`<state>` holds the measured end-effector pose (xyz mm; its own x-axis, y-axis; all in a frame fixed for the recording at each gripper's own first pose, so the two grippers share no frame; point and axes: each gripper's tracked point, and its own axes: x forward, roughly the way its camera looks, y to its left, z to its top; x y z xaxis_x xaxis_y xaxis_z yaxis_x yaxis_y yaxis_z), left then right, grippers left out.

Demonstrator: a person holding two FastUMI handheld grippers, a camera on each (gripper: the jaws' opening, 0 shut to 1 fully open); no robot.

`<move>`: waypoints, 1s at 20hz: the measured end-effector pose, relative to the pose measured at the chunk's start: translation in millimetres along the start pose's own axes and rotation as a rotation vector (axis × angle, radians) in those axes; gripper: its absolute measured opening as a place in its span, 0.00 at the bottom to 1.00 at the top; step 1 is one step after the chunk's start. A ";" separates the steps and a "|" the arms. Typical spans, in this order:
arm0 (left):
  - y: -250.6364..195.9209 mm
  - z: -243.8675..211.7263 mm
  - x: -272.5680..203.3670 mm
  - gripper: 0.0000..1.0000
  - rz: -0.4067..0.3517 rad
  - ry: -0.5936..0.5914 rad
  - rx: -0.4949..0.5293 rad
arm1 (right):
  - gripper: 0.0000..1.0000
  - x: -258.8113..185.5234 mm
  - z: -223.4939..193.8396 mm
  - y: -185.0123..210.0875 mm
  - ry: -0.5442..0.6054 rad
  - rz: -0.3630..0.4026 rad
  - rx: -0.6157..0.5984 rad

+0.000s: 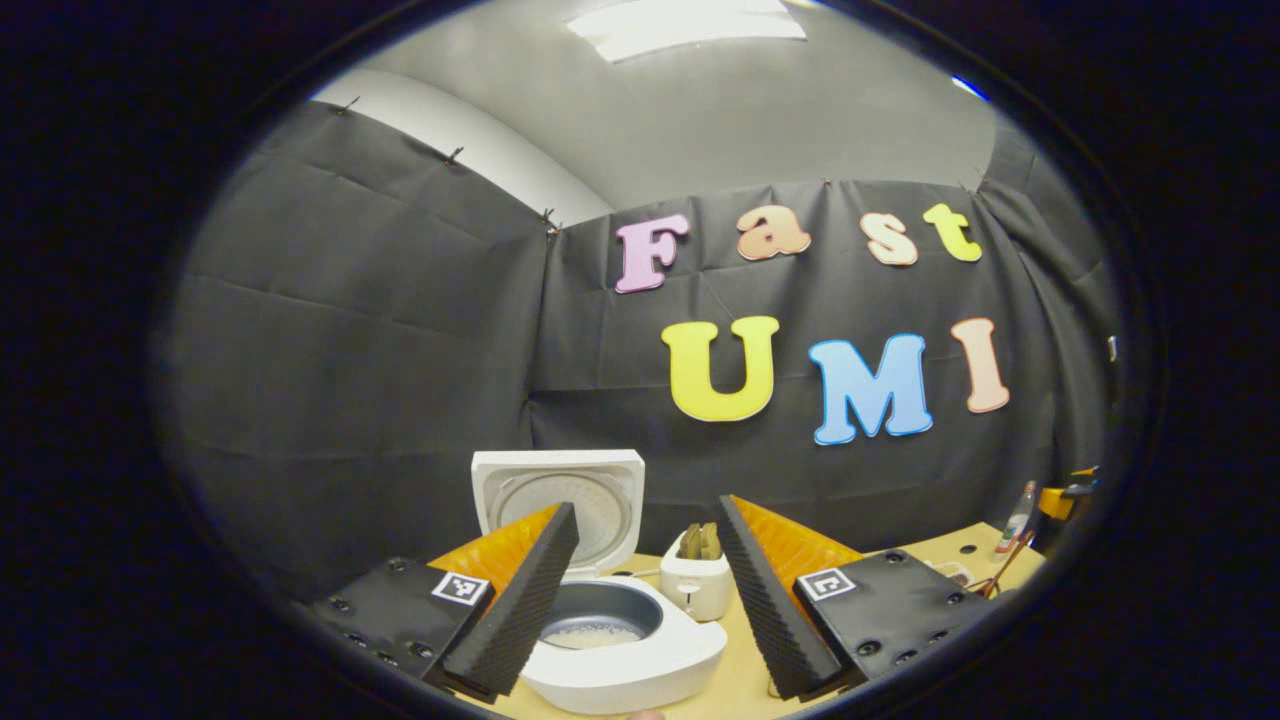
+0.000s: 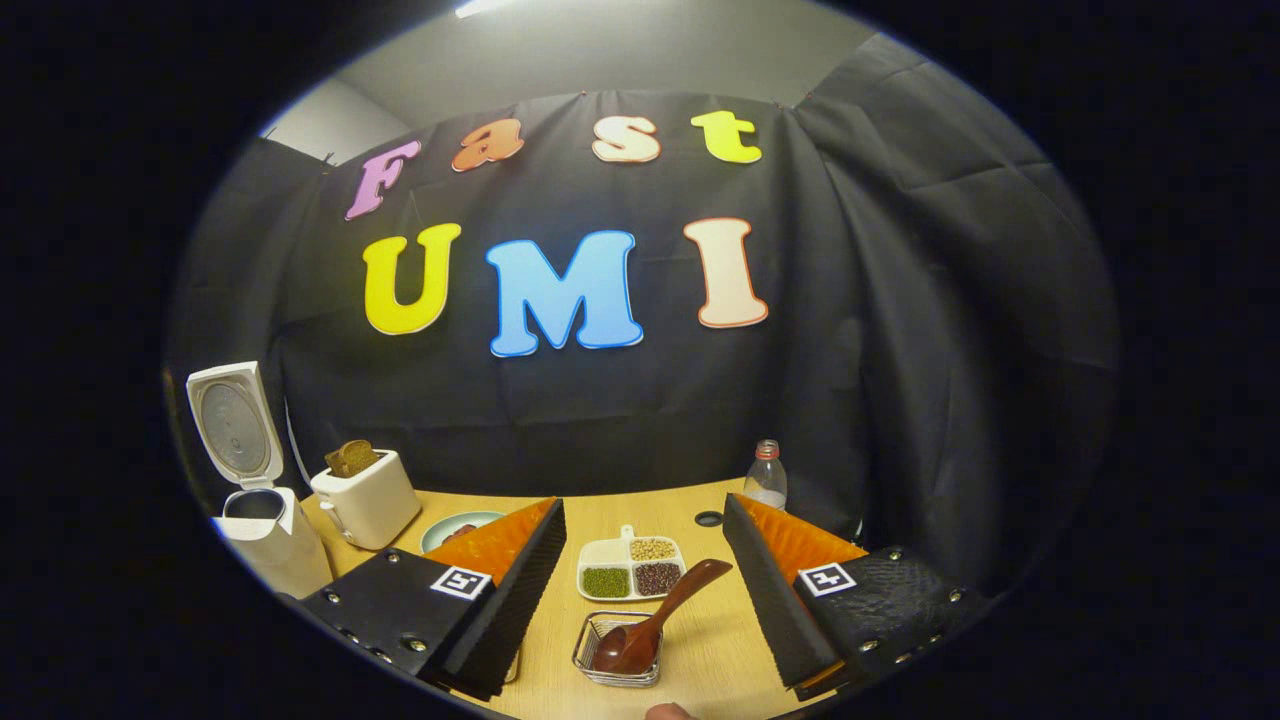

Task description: Close the left gripper, press the button to open the rice cooker; take a wooden spoon from the chopstick holder with the right hand, scoop a spoonful of rice and pour it into the rice cooker, then put the wooden spoon back into the chopstick holder.

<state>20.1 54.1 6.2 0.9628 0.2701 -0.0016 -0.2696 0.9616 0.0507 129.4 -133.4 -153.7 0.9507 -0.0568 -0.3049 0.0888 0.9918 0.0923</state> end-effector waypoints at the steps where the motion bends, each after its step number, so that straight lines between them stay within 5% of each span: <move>1: 0.9 1.1 -4.1 0.96 0.006 -0.003 0.000 | 0.96 7.4 -8.3 -3.4 0.021 -0.004 0.008; 15: 13.8 1.2 -30.8 0.96 0.112 0.017 0.044 | 0.98 65.7 -119.2 -21.4 0.364 0.010 0.224; 16: 15.2 0.7 -32.9 0.96 0.117 0.018 0.049 | 0.92 69.7 -123.9 -20.8 0.385 0.012 0.244; 18: 17.1 1.7 -34.4 0.96 0.126 0.021 0.057 | 0.63 71.5 -129.5 -20.6 0.412 0.015 0.269; 20: 18.6 0.3 -35.8 0.96 0.129 0.023 0.057 | 0.53 69.0 -132.6 -11.4 0.446 0.060 0.301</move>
<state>-19.3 62.3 7.6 0.9194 0.3931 -0.0146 -0.3894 0.9147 0.1084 154.6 -133.5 -301.5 0.7442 0.1182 -0.6574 0.1819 0.9112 0.3697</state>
